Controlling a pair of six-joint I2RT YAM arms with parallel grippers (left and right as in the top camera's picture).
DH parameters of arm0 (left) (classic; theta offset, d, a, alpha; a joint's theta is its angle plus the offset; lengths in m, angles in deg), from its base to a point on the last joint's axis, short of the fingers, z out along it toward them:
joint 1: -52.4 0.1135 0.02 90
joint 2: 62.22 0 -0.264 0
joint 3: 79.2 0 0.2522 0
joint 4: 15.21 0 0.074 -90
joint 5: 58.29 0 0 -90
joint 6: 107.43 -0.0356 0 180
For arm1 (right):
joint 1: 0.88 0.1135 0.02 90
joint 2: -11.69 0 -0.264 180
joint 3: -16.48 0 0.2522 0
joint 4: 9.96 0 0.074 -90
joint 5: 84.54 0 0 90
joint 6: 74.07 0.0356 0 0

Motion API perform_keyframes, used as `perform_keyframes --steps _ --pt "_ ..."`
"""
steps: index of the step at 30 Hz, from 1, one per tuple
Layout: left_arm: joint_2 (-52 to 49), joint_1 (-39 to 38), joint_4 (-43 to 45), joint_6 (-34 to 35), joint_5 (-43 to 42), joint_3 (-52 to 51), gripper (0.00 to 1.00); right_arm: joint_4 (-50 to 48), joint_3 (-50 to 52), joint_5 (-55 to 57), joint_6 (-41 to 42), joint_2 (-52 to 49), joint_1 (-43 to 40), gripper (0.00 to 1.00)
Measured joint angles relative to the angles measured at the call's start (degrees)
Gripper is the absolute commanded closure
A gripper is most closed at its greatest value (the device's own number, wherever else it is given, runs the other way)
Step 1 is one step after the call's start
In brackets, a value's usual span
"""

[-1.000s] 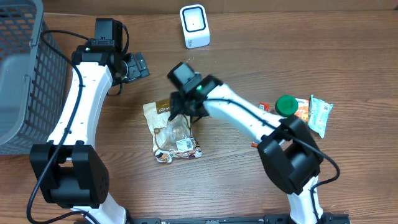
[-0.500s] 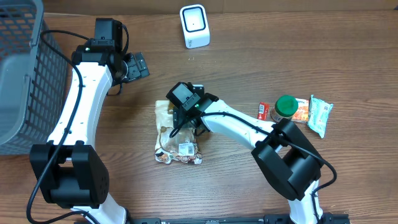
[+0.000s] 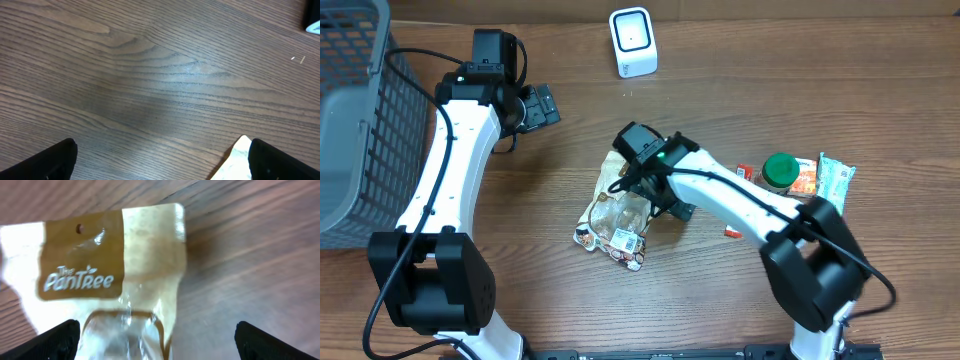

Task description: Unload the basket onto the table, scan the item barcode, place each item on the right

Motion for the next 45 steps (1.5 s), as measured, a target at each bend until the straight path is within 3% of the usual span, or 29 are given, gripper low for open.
perform_keyframes --steps 2,3,6,8,17,22,32,42,45 --pt "0.0 0.0 0.0 0.0 0.0 0.0 0.00 1.3 0.0 0.0 0.8 2.8 -0.2 0.01" --pt "0.0 0.0 0.0 0.0 0.0 0.0 0.00 1.8 0.0 0.0 1.1 4.1 -0.2 0.11" --pt "0.0 0.0 0.0 0.0 0.0 0.0 0.00 5.2 -0.2 -0.3 1.8 6.8 -0.2 0.84" --pt "0.0 0.0 0.0 0.0 0.0 0.0 0.00 7.1 -0.1 -0.4 2.0 7.1 0.0 0.96" --pt "0.0 0.0 0.0 0.0 0.0 0.0 0.01 5.4 6.6 -2.6 4.8 7.1 5.4 0.96" --pt "0.0 0.0 0.0 0.0 0.0 0.0 0.00 -3.3 12.8 -3.3 9.2 7.1 10.1 0.96" --pt "0.0 0.0 0.0 0.0 0.0 0.0 0.00 -22.4 18.9 -3.9 16.6 7.1 16.0 0.85" --pt "0.0 0.0 0.0 0.0 0.0 0.0 0.00 -32.0 19.0 -2.8 15.2 7.1 16.8 0.79" --pt "0.0 0.0 0.0 0.0 0.0 0.0 0.00 -33.4 19.0 -2.8 12.1 7.1 16.8 0.71"
